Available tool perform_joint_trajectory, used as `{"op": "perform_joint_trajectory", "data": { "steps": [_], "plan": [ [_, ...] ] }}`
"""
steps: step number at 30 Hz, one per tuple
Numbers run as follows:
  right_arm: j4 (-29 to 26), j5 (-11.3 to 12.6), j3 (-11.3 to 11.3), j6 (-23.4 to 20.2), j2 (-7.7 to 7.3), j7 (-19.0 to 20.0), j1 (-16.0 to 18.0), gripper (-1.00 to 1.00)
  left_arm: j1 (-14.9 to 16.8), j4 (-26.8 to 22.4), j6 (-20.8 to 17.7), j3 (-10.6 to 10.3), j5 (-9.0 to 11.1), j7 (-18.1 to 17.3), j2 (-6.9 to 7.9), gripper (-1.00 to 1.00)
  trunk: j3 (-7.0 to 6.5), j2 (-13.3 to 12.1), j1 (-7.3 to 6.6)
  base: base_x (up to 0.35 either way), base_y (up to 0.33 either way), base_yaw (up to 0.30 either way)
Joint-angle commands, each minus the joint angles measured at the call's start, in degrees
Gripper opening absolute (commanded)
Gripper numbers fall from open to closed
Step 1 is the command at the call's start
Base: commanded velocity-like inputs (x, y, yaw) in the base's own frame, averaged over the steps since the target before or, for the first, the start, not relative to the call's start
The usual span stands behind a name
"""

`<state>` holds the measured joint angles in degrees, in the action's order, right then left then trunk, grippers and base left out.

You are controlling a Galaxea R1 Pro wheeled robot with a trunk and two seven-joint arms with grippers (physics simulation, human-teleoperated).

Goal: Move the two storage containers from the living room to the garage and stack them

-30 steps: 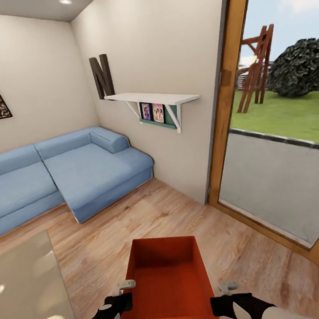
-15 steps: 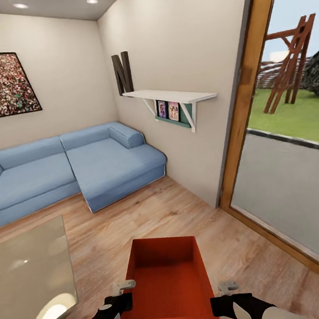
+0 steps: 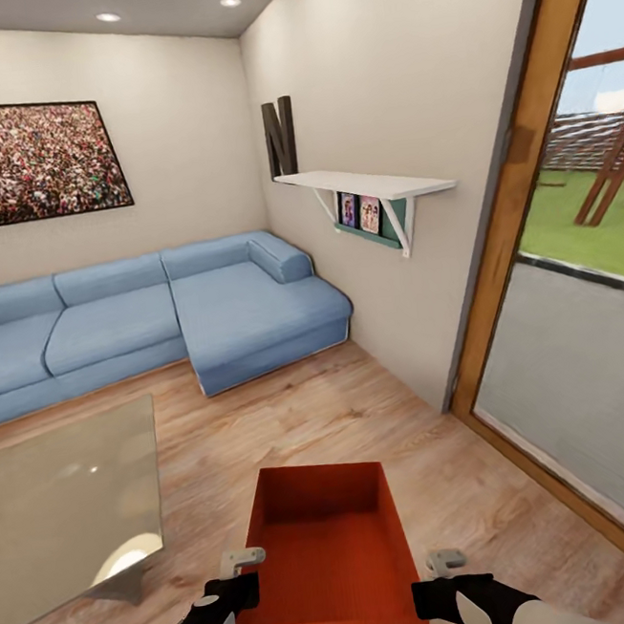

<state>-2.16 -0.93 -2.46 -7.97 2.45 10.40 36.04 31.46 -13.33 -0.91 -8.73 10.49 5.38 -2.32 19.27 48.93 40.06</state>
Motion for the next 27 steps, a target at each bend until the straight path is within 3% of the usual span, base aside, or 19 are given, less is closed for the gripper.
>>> {"op": "perform_joint_trajectory", "data": {
  "steps": [1,27],
  "plan": [
    [-3.46,-0.21,-1.23,1.82,-1.22,-0.06,0.01,-1.0,0.01,0.15,-0.14,-1.78,1.47,0.51,0.01,-1.0,0.08,0.06,0.0,-0.093,-0.296,0.28],
    [-3.51,-0.21,-1.14,1.82,-1.15,-0.15,0.02,-1.0,0.01,0.15,-0.14,-1.74,1.42,0.51,0.03,-1.0,0.08,0.06,0.0,-0.095,-0.296,0.28]
  ]
}}
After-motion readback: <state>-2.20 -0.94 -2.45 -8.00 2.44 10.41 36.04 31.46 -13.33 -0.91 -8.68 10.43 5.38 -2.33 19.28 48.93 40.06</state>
